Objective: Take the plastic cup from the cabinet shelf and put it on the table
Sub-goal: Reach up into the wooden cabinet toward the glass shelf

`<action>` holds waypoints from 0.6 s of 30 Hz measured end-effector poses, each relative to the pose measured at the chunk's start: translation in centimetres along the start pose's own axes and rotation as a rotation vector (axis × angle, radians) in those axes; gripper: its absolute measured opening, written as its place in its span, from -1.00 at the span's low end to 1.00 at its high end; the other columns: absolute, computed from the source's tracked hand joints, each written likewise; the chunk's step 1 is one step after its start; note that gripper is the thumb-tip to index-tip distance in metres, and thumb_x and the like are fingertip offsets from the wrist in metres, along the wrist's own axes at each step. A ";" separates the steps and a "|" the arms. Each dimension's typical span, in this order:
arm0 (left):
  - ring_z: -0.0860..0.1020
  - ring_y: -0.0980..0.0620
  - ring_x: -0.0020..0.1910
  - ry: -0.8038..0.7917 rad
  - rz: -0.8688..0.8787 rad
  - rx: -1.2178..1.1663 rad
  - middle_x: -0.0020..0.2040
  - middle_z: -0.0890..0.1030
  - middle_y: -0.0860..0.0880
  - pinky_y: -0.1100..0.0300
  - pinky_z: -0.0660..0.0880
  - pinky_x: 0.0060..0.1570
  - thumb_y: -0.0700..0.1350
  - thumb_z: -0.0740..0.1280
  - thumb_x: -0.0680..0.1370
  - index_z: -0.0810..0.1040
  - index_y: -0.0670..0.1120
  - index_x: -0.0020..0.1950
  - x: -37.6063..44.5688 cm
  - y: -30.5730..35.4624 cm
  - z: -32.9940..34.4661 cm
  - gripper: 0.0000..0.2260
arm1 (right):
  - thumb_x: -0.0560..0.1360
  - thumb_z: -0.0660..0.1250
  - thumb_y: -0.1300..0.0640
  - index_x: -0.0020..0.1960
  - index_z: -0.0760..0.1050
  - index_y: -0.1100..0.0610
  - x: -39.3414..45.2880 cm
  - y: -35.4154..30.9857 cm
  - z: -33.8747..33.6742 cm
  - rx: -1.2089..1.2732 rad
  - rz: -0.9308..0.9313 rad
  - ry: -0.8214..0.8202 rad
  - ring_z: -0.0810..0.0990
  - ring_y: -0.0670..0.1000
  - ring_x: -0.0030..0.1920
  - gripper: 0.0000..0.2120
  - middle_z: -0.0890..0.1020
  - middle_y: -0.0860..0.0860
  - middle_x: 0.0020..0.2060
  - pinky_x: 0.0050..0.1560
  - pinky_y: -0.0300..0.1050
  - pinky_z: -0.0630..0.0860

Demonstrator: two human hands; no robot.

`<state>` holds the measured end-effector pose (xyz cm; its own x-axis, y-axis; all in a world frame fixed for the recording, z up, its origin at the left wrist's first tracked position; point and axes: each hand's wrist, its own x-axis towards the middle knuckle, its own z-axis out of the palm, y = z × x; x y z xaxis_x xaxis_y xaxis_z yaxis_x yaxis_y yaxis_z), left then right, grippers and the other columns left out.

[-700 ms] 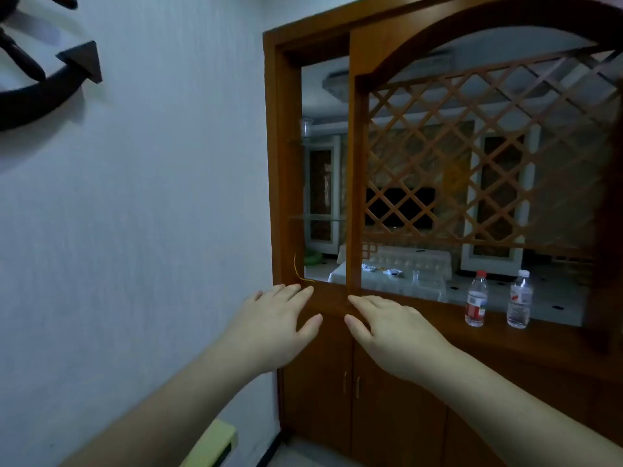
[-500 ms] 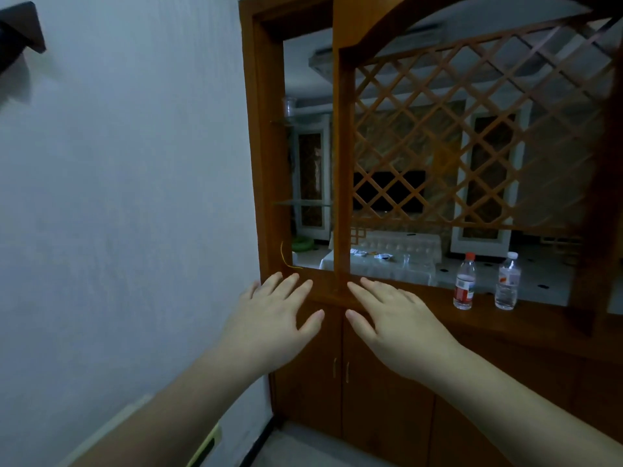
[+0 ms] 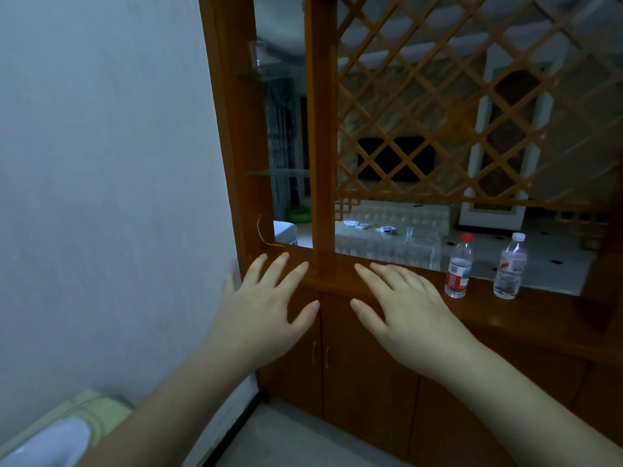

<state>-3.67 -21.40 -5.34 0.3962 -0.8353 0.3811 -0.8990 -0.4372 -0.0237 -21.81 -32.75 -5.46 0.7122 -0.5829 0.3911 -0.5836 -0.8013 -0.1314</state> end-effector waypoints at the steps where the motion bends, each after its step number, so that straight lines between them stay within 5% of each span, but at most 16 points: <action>1: -0.08 -0.05 0.57 -0.003 -0.020 0.017 0.62 -0.02 0.09 -0.27 -0.19 0.44 0.47 -0.22 0.42 -0.07 0.28 0.53 0.5 0.3 0.4 -0.30 | 0.57 -0.09 -0.30 0.55 -0.05 -0.16 0.6 0.6 0.4 0.012 -0.003 -0.020 0.04 0.00 0.54 -0.41 0.14 -0.08 0.56 0.47 -0.01 -0.09; 13: -0.11 -0.02 0.58 -0.089 -0.033 0.043 0.62 -0.02 0.06 -0.17 -0.07 0.50 0.40 -0.34 0.39 -0.08 0.20 0.56 6.1 -4.1 5.7 -0.26 | 0.56 -0.17 -0.28 0.55 -0.02 -0.13 9.4 -0.2 8.0 0.031 -0.039 -0.041 0.04 0.01 0.54 -0.41 0.15 -0.04 0.56 0.49 0.02 -0.09; 18: -0.04 -0.03 0.57 -0.130 -0.028 -0.017 0.62 0.02 0.07 -0.18 -0.05 0.51 0.41 -0.18 0.49 -0.11 0.24 0.54 8.8 -10.1 10.0 -0.36 | 0.59 -0.13 -0.25 0.55 0.03 -0.11 15.6 -4.1 12.9 0.016 -0.089 -0.103 0.05 0.03 0.54 -0.43 0.19 -0.03 0.55 0.50 0.06 -0.09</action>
<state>10.77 -27.62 -10.99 0.4406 -0.8597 0.2586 -0.8901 -0.4557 0.0017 -3.26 -40.28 -10.51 0.7978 -0.5194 0.3062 -0.5105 -0.8521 -0.1153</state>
